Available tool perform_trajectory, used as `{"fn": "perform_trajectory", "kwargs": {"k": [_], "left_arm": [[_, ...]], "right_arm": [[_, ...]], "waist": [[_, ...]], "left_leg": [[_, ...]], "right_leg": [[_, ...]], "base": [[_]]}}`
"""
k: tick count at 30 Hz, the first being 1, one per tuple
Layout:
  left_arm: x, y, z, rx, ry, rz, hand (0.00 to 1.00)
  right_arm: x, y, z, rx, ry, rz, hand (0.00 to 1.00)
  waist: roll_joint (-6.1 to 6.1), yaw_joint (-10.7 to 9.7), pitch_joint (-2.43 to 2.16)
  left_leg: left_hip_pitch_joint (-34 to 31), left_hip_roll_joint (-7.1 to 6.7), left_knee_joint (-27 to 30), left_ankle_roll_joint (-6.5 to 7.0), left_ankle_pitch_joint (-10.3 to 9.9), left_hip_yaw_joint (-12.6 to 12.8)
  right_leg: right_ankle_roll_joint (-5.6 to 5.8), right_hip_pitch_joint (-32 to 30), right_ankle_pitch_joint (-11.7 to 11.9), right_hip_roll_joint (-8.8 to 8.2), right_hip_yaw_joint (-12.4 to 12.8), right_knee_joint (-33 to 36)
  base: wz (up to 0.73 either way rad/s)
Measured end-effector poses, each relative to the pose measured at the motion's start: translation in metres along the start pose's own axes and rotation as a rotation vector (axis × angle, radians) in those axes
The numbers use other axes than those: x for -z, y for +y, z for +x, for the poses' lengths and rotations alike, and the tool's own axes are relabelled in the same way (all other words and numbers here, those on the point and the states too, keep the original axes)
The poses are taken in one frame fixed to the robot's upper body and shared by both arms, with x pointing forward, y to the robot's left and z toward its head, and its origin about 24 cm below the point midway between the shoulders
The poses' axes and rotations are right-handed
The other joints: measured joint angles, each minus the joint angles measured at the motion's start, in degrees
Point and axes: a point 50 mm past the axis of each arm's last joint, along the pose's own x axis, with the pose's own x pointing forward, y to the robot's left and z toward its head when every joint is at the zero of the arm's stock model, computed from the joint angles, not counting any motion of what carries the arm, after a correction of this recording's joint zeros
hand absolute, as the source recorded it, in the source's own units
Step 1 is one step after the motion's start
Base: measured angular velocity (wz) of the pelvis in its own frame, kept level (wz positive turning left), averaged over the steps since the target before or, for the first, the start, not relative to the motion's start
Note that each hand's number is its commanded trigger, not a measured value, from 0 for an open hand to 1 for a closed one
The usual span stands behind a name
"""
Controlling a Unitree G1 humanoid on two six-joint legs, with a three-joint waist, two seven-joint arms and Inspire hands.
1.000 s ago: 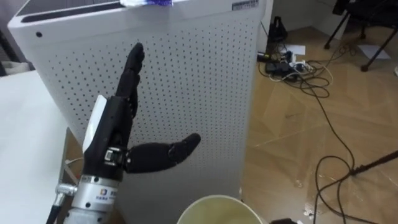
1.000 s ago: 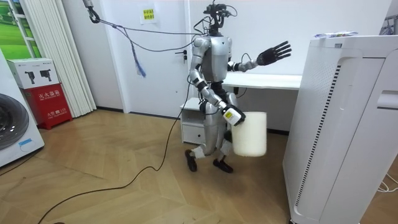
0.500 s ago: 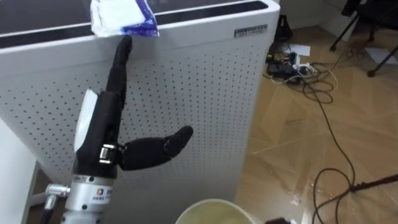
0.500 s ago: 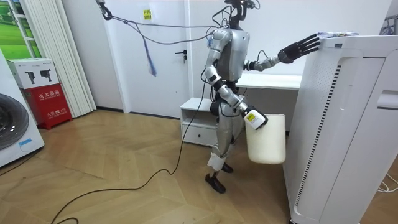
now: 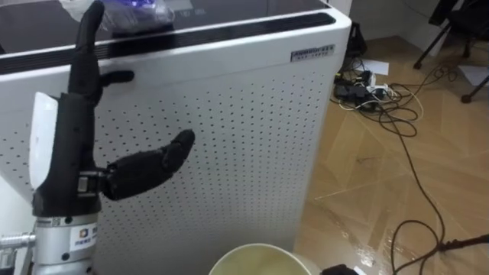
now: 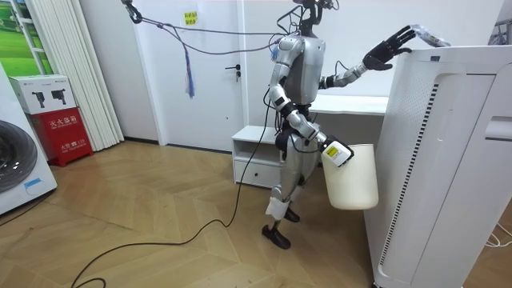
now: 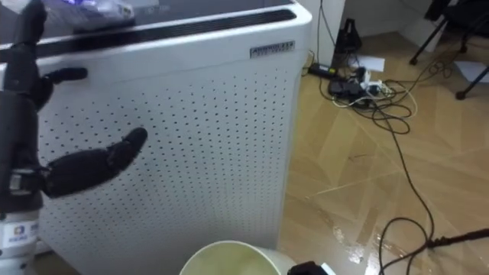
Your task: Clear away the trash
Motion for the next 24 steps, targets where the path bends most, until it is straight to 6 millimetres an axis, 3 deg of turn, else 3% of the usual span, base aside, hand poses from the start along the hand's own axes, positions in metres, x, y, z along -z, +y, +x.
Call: {"fn": "perform_trajectory", "kwargs": {"k": [1, 2, 3, 5, 7, 18, 24], "left_arm": [[-0.002, 0.0, 0.003, -0.009, -0.017, -0.003, 0.0], [-0.006, 0.0, 0.005, -0.025, -0.043, 0.003, 0.0], [-0.006, 0.001, 0.005, -0.043, -0.047, 0.015, 0.0], [-0.004, 0.004, 0.003, -0.068, -0.04, 0.03, 0.0], [-0.005, 0.004, 0.003, -0.079, -0.042, 0.027, 0.0], [-0.007, -0.008, -0.006, -0.028, -0.026, -0.014, 0.0], [-0.008, -0.009, -0.007, -0.017, -0.03, -0.014, 0.0]], "right_arm": [[0.0, -0.002, -0.001, 0.009, 0.0, 0.004, 1.0], [0.002, -0.006, -0.002, 0.031, 0.008, 0.009, 1.0], [0.003, -0.004, -0.002, 0.029, 0.012, 0.004, 1.0], [0.005, -0.001, -0.003, 0.006, 0.021, -0.018, 1.0], [0.004, 0.0, -0.003, -0.004, 0.018, -0.018, 1.0], [0.005, -0.001, -0.004, -0.014, 0.022, -0.025, 1.0], [0.005, 0.001, -0.004, -0.031, 0.021, -0.023, 1.0]], "waist": [[0.5, -0.3, -0.26], [0.52, 0.1, -0.56], [0.41, 1.6, -0.48], [0.37, 2.9, -0.46], [0.46, 2.7, -0.49], [0.88, 2.1, -0.78], [1.84, 2.1, -1.39]], "left_leg": [[-1.6, 1.03, -2.6, -0.69, 0.8, -0.3], [-2.8, 1.77, -4.1, 1.62, 2.4, 1.0], [-2.3, 1.68, -5.2, 2.3, 3.0, 1.8], [-1.1, 1.36, -5.5, 2.32, 3.0, 2.0], [0.1, 0.94, -6.5, 2.42, 3.0, 1.4], [0.6, 0.71, -6.8, 2.4, 3.1, 1.3], [0.7, 0.59, -6.8, 2.36, 3.1, 1.0]], "right_leg": [[0.3, -0.4, -0.2, 0.09, 0.6, 0.3], [1.36, -2.1, -1.3, -0.12, 0.7, 1.6], [1.57, -2.8, -1.3, -0.2, -1.3, 2.1], [1.57, -2.0, -1.3, -0.2, -4.1, 1.9], [1.57, -1.0, -1.3, -0.42, -5.3, 1.5], [1.58, -0.6, -1.3, -0.35, -5.6, 1.2], [1.57, -0.6, -1.3, -0.31, -6.7, 1.4]], "base": [[0.53], [0.27], [0.05], [-0.15], [-0.03], [-0.02], [0.01]]}}
